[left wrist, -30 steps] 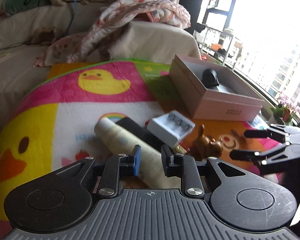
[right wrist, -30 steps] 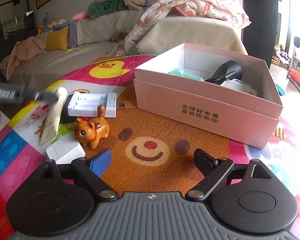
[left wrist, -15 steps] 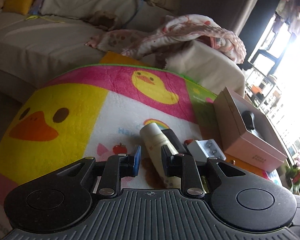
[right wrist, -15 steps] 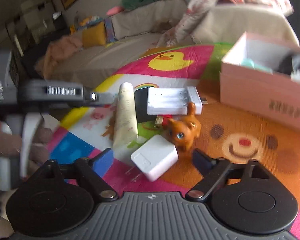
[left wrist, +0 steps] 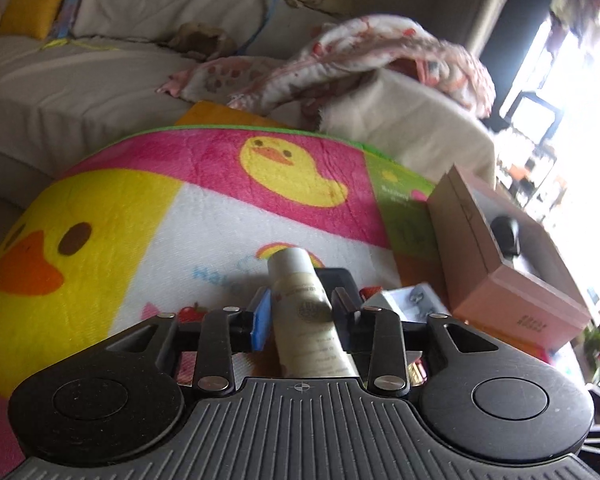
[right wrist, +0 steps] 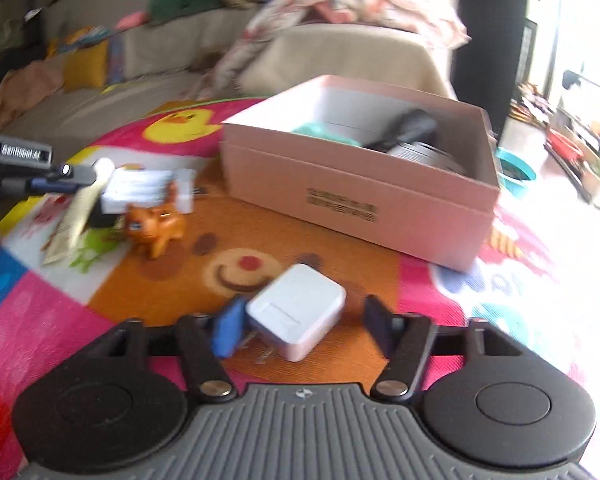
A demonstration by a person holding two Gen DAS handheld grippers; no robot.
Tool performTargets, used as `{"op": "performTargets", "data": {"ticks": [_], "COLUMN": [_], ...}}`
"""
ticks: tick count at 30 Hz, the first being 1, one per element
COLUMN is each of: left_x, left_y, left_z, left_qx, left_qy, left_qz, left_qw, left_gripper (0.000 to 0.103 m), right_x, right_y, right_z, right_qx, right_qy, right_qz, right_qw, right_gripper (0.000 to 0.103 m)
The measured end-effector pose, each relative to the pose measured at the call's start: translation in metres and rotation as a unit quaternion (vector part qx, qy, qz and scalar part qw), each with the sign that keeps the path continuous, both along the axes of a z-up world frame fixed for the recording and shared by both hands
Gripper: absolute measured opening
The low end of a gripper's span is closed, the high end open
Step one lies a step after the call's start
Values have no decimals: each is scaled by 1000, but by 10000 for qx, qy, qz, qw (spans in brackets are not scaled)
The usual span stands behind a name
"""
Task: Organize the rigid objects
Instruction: 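Lift and carry the lotion tube and plug charger over the pink box with both grippers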
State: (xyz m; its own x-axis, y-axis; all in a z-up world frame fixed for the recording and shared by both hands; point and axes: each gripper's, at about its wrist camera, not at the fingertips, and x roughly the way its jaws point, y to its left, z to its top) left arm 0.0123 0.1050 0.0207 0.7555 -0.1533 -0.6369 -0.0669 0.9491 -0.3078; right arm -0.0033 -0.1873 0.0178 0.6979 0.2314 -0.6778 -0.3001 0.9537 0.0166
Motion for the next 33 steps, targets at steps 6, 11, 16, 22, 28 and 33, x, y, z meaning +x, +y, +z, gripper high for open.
{"op": "performTargets", "data": {"ticks": [6,11,16,22,28,33], "left_x": [1,-13,-56,-74,-73,-85], "left_y": [-5,-9,-17,-53,-105,-111], "left_z": [-5,-2,0,-4,-5,-7], "left_qx": [252,457,447,192,1008,1319], "left_qy": [23,-7,-14,64,-82,-183], "left_qz": [-156,-490,-976,-1935,-2345,-2621], "left_qw": [9996,9978,9942,9809,9668,9558], "left_gripper": [39,38,38,30,33,37], "right_x": [-4,-3,0,2,2,-3], "right_y": [-1,1,4,6,6,-13], "right_z": [-3,-3,-3,-4,-1,2], "right_qx": [-54,0,35,-15,-83,-354], "right_qy": [-114,-4,154,274,414,228], "right_qz": [28,121,243,348,504,84], "right_qw": [9999,9999,9996,9990,9978,9991], "right_gripper": [74,88,101,103,103,98]}}
